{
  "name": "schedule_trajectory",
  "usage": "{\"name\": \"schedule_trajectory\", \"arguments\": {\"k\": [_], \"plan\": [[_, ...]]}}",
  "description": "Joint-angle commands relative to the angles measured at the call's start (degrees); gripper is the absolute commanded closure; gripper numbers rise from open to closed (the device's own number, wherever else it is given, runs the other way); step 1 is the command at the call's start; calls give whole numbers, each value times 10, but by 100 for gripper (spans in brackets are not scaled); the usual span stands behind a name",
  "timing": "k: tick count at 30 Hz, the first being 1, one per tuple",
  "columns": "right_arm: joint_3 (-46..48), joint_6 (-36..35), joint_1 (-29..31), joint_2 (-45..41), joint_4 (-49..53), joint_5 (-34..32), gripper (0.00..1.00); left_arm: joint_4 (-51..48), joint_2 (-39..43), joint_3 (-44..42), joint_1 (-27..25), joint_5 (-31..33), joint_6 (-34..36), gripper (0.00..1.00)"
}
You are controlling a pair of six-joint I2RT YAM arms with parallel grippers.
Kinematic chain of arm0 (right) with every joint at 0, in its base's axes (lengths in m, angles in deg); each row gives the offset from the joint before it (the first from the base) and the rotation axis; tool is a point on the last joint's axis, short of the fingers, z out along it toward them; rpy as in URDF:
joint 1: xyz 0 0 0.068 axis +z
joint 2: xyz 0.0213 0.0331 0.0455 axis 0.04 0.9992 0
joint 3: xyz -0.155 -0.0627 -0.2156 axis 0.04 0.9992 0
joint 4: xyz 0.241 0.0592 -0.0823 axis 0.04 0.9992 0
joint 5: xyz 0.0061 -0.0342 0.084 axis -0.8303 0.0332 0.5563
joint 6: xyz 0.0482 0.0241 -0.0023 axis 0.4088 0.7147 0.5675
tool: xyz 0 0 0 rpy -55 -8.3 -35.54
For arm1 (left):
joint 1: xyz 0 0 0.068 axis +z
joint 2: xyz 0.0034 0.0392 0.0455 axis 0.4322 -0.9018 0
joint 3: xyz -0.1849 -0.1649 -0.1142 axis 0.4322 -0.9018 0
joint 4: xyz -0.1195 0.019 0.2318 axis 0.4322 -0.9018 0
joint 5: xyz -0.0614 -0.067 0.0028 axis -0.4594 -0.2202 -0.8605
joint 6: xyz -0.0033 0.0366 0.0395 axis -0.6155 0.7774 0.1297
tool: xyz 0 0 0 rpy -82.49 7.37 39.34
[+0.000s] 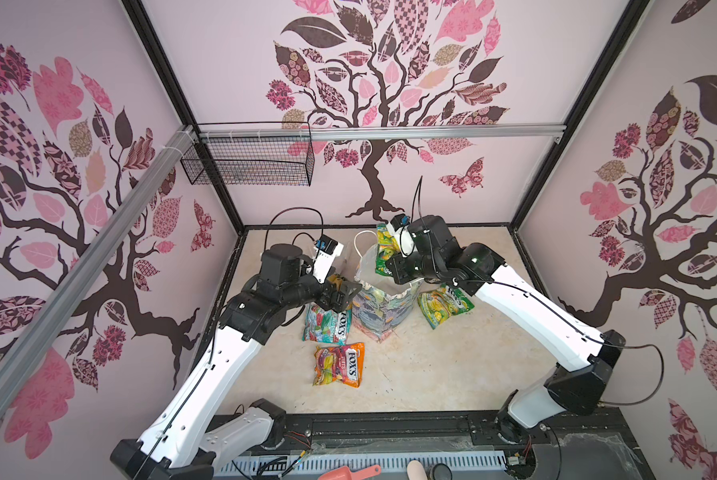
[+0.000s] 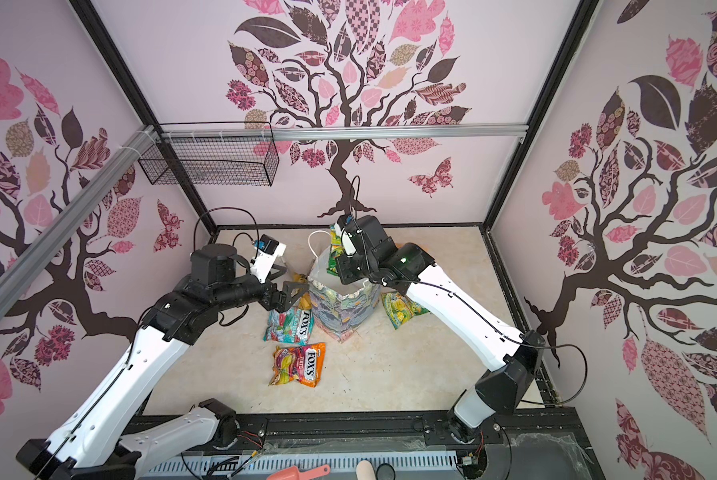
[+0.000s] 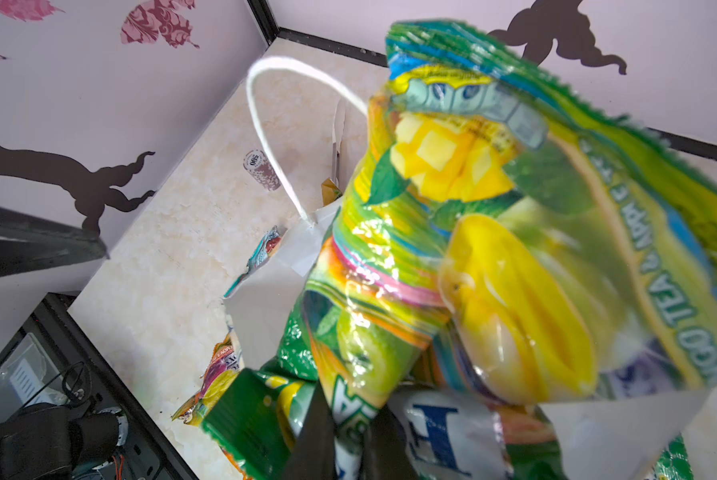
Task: Take the snacks out of the paper bag
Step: 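Lift the green Spring Tea pack up out of the bag with the right gripper, then lower the Spring Tea pack onto the table nearer the robot and release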
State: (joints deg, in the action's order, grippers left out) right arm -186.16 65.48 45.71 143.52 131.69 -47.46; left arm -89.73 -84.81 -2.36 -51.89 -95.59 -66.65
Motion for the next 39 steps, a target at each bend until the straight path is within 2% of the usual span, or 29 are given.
{"name": "schedule_trajectory", "arguments": {"k": [1, 9, 11, 13, 16, 20, 22, 24, 27, 30, 35, 39], "plan": [[-45, 1, -1, -39, -3, 9, 100, 0, 33, 30, -6, -30, -30, 7], [-77, 7, -1, -114, -7, -19, 100, -29, 91, 23, -9, -133, -84, 6], [-60, 8, -1, -153, -13, -43, 100, -20, 107, 4, -17, -161, -99, 6], [-26, 14, -1, -195, -22, -74, 100, -22, 117, -6, -41, -158, -107, 6], [40, 33, -1, -269, -29, -116, 100, -28, 122, -14, -127, -101, -110, 6], [170, 78, -1, -393, -32, -179, 100, -39, 99, -17, -298, 35, -97, 6], [231, 105, -1, -444, -15, -199, 100, -39, 80, -19, -367, 93, -92, 6], [287, 132, -2, -483, 11, -200, 100, -38, 59, -23, -413, 126, -92, 6], [373, 169, -1, -519, 39, -155, 100, -22, 39, -42, -440, 134, -99, 6], [463, 192, -2, -530, 17, -76, 100, 10, 40, -72, -446, 134, -111, 6], [597, 225, -1, -483, -114, 55, 100, 35, 57, -105, -447, 177, -132, 6], [672, 247, -2, -430, -229, 79, 100, 30, 84, -132, -447, 259, -150, 6]]}}
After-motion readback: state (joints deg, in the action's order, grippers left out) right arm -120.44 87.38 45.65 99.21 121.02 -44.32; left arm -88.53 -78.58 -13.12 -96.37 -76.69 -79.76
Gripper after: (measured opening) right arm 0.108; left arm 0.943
